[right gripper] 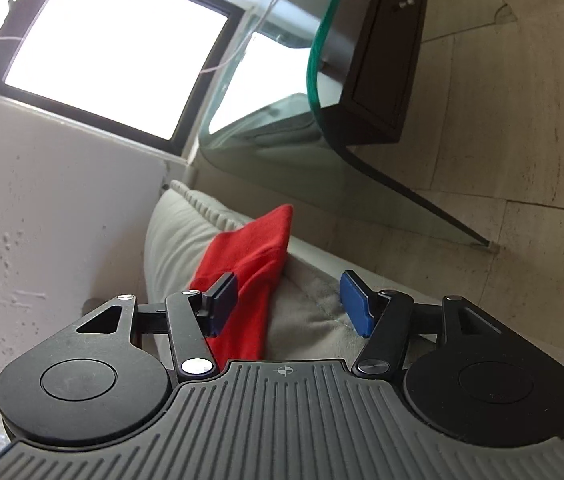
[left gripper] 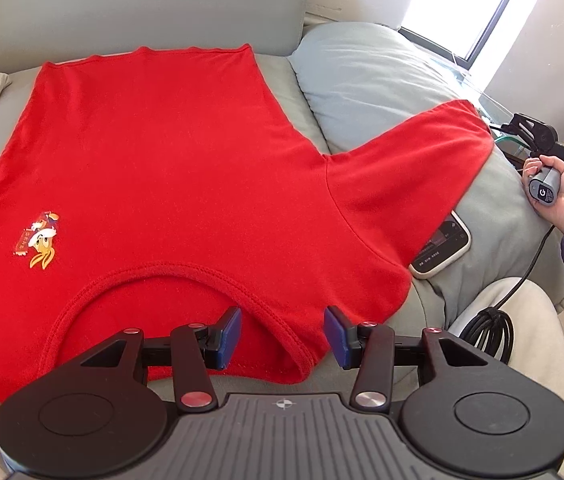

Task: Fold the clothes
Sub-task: 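Grasp the sleeve end with the right gripper, then pull the sleeve with the right gripper toward the shirt body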

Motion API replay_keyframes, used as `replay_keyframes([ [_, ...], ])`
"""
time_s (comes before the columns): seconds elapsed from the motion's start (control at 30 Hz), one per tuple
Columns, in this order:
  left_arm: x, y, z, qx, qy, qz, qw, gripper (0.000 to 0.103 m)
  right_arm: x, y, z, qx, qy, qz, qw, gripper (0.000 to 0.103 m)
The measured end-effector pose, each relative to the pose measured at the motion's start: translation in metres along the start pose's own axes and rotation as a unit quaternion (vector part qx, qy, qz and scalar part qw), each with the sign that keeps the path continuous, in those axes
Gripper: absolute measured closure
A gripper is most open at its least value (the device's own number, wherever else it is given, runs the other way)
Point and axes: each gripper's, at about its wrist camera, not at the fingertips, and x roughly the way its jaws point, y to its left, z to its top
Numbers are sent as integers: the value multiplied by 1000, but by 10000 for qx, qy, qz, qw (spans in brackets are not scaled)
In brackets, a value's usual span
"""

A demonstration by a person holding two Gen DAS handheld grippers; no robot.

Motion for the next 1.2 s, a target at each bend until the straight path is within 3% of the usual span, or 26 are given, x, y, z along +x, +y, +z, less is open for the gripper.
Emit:
replay_keyframes([
  [0.23,5,-1,3,-130,77,125,9998,57,24,7,1,-454,-288,143,9985,50],
  [0.33,9,-2,5,-170,114,163,9997,57,33,18,-1,-786,-473,-71,9958,64],
  [0.4,10,-4,6,-110,101,207,9997,57,29,27,-4,-1046,-706,-115,9919,90],
  [0.57,6,-5,7,-67,7,134,9999,57,-6,70,-14,-2022,-1117,103,9729,96],
  [0.7,-7,-1,3,-143,-196,76,9997,57,-52,128,-46,-3170,-1262,364,9393,96],
  [0.8,-25,11,1,-265,-478,102,9985,57,-93,174,-94,-4137,-1410,589,8975,96],
  [0.93,-63,43,1,-574,-1088,343,9918,57,-143,218,-185,-5250,-1446,1127,8312,96],
  [0.97,-74,55,-1,-740,-1291,468,9878,57,-150,224,-209,-5439,-1419,1222,8180,96],
  [1.03,-99,81,-5,-1141,-1727,772,9753,57,-161,231,-261,-5656,-1287,1365,8030,96],
  [1.2,-157,141,-28,-2180,-2649,1537,9266,57,-158,235,-401,-6182,-667,1568,7673,96],
])
